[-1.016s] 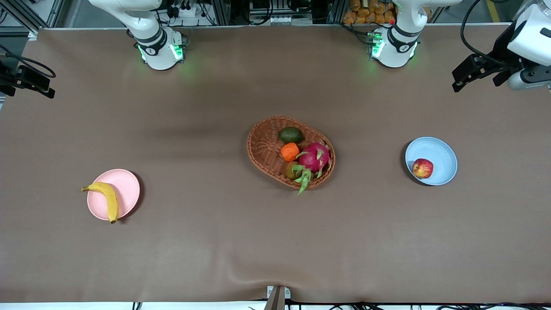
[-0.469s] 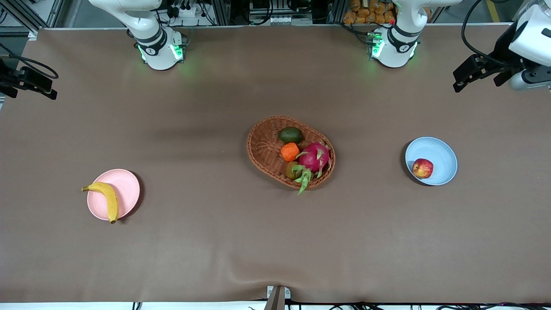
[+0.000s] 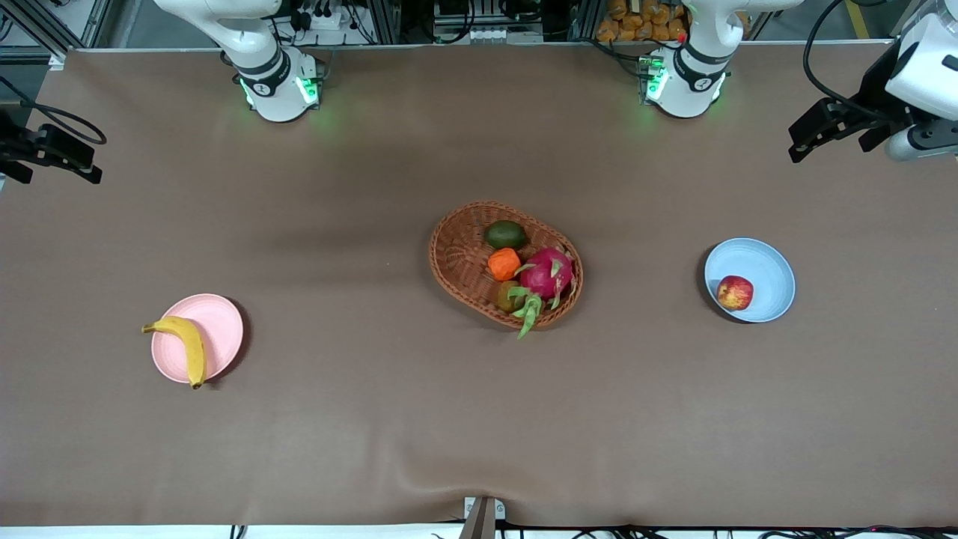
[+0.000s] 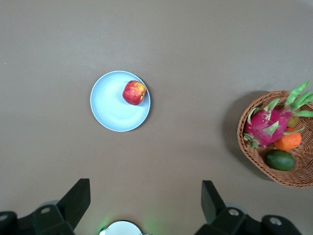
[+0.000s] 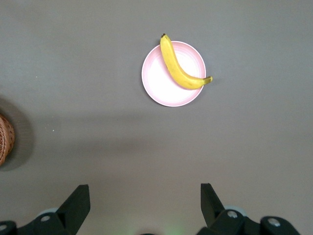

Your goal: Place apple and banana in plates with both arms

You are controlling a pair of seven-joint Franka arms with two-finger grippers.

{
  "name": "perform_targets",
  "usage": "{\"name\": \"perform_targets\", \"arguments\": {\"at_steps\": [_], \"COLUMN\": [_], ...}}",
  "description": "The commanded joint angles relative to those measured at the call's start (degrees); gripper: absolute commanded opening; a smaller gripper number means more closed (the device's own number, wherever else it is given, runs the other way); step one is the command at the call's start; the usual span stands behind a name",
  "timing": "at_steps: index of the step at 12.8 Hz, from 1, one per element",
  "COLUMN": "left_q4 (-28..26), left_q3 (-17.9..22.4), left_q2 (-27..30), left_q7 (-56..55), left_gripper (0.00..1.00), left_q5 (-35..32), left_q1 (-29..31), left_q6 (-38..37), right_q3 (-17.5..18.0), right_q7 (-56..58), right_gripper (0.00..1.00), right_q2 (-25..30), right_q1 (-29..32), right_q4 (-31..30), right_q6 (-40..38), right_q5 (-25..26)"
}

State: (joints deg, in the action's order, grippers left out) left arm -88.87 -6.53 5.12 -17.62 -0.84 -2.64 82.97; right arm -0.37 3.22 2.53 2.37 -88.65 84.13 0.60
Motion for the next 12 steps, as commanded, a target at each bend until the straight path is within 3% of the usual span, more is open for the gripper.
{"name": "perform_targets", "arguments": {"at_steps": [1,12], "left_q4": [0.2,1.2], "left_q3": [0.0,0.1], "left_q2": [-0.2,-1.1], "left_q7": [0.4,4.6], "left_gripper": [1.00,1.00], "left_q5": [0.1,-0.2], "left_q1": [1.2,3.0], "left_q6": [-0.8,-2.8], "right_q3": [0.1,-0.2], "right_q7": [1.3,1.4], "right_gripper": [1.00,1.00], "right_q2": [0.4,0.5], "right_q1": [0.3,1.1], "right_q4": [-0.6,-0.3], "right_q6": [0.5,0.0], "right_q5": [-1.0,-1.0]}}
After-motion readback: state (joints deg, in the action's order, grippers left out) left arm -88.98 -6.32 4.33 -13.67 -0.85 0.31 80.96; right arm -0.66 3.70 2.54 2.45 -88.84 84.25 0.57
